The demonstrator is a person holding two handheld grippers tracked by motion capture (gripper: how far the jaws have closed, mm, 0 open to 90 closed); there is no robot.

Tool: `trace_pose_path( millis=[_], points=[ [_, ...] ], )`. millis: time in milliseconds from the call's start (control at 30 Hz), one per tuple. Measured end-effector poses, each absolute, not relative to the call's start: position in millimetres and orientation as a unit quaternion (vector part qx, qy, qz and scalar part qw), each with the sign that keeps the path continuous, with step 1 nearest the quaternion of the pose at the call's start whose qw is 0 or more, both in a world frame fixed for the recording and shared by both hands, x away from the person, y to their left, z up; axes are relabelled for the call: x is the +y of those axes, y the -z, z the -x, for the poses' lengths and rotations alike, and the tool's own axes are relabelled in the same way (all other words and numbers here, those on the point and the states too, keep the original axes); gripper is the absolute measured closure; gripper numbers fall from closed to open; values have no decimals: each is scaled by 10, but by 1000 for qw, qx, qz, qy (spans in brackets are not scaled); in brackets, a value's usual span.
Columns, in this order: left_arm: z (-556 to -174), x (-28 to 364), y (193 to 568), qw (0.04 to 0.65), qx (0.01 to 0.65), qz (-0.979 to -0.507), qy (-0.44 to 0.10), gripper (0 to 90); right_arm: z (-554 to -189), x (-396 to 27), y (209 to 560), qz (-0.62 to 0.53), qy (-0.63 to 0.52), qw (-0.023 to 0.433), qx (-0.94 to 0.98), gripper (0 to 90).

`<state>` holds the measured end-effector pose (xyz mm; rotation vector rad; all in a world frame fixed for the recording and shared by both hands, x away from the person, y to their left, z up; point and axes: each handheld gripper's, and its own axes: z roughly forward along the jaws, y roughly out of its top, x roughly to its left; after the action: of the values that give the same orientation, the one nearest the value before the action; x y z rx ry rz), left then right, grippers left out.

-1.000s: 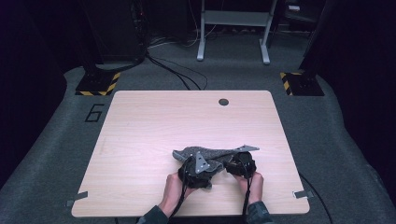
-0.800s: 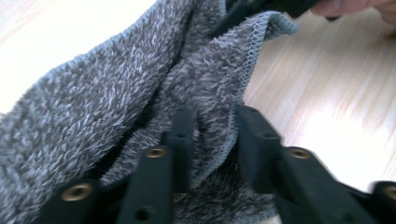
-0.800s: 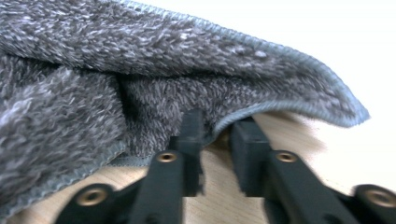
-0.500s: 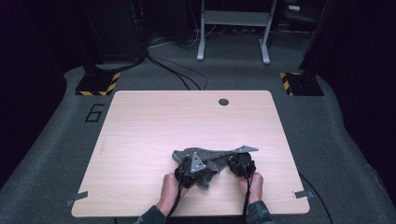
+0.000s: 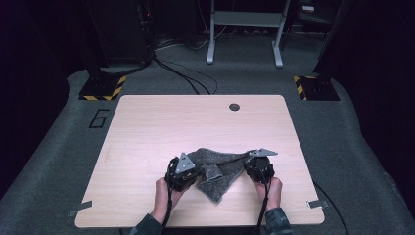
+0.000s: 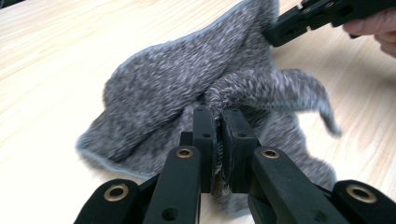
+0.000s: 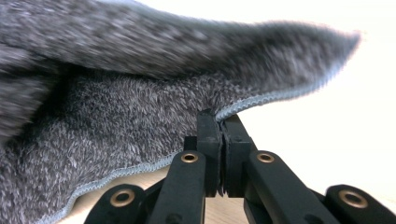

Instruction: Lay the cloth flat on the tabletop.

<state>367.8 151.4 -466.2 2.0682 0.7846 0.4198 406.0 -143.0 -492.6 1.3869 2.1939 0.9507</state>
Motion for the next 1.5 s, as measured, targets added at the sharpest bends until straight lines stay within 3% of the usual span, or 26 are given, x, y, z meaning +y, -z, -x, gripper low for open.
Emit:
trace_pose_path(
  millis=[533, 867, 933, 1067, 1200, 1500],
  points=[
    [-3625, 1930, 4906, 404, 338, -838, -142, 843, -4182, -1549, 4888, -506, -319, 188, 779, 880],
    [-3529, 2155, 5090, 374, 355, -848, -123, 811, -4267, -1553, 5025, -519, -315, 143, 782, 877],
    [-3516, 2181, 5097, 369, 355, -851, -116, 766, -4276, -1538, 5048, -513, -313, 142, 786, 856],
    [-3520, 2252, 5064, 370, 374, -842, -114, 498, -4260, -1525, 5052, -511, -314, 136, 788, 713],
    [-3549, 2344, 4963, 389, 388, -828, -114, 377, -4203, -1563, 5014, -512, -319, 137, 786, 604],
    [-3739, 2308, 4766, 396, 392, -820, -131, 321, -4049, -1698, 4959, -504, -337, 146, 782, 549]
  ],
)
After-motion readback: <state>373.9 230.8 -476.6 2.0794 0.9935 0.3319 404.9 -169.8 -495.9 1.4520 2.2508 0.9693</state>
